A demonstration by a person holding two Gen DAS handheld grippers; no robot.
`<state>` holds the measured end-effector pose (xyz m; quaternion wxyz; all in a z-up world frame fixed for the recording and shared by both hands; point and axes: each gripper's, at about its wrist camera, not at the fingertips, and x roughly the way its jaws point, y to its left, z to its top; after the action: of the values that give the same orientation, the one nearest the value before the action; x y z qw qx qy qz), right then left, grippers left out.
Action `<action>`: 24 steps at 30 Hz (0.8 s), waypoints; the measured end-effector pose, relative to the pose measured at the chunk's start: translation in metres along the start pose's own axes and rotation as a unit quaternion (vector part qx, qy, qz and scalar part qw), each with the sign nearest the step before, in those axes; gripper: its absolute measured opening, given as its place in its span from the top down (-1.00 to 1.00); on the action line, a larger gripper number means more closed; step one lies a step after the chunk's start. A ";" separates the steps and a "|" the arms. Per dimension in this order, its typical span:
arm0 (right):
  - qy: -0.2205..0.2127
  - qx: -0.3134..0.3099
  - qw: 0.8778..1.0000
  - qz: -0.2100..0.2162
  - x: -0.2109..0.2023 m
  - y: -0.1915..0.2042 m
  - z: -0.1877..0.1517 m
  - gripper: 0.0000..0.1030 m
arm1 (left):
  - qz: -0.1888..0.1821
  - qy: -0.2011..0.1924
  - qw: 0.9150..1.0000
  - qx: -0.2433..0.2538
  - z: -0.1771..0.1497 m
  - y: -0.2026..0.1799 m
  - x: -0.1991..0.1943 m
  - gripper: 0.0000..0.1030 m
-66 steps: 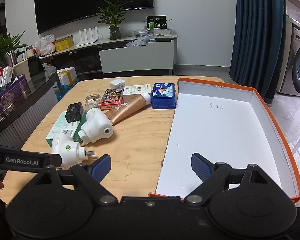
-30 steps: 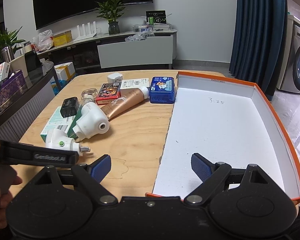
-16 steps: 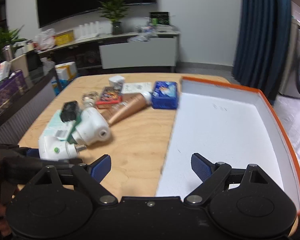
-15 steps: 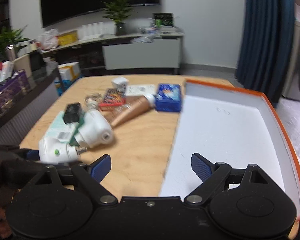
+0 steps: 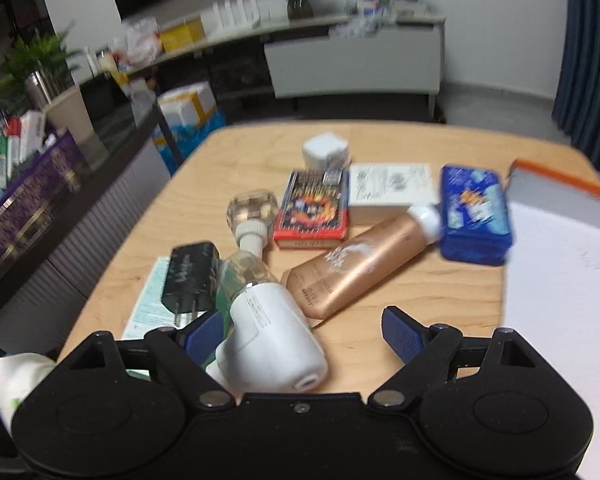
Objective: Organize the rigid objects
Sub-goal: 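Grasp the white diffuser with the left gripper while the right gripper grasps the glass-bottle diffuser, then lift both held diffusers and carry them over the white box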
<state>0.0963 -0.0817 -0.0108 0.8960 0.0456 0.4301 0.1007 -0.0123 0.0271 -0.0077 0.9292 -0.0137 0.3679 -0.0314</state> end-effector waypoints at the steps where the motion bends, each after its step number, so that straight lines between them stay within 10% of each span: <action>1: 0.009 -0.007 1.000 -0.006 0.006 0.003 0.001 -0.97 | 0.000 0.000 1.000 -0.003 0.001 0.001 0.001 -0.44; 11: 0.012 -0.050 0.998 -0.034 0.017 0.017 -0.008 -0.02 | -0.004 -0.001 1.000 -0.009 0.009 0.001 0.008 -0.44; 24: -0.054 -0.001 0.998 -0.044 -0.059 -0.039 -0.031 0.08 | -0.035 -0.016 0.999 0.009 0.017 -0.031 0.000 -0.44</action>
<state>0.0412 -0.1331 0.0083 0.9215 0.0312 0.3827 0.0584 -0.0020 -0.0037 0.0063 0.9336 -0.0189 0.3515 -0.0674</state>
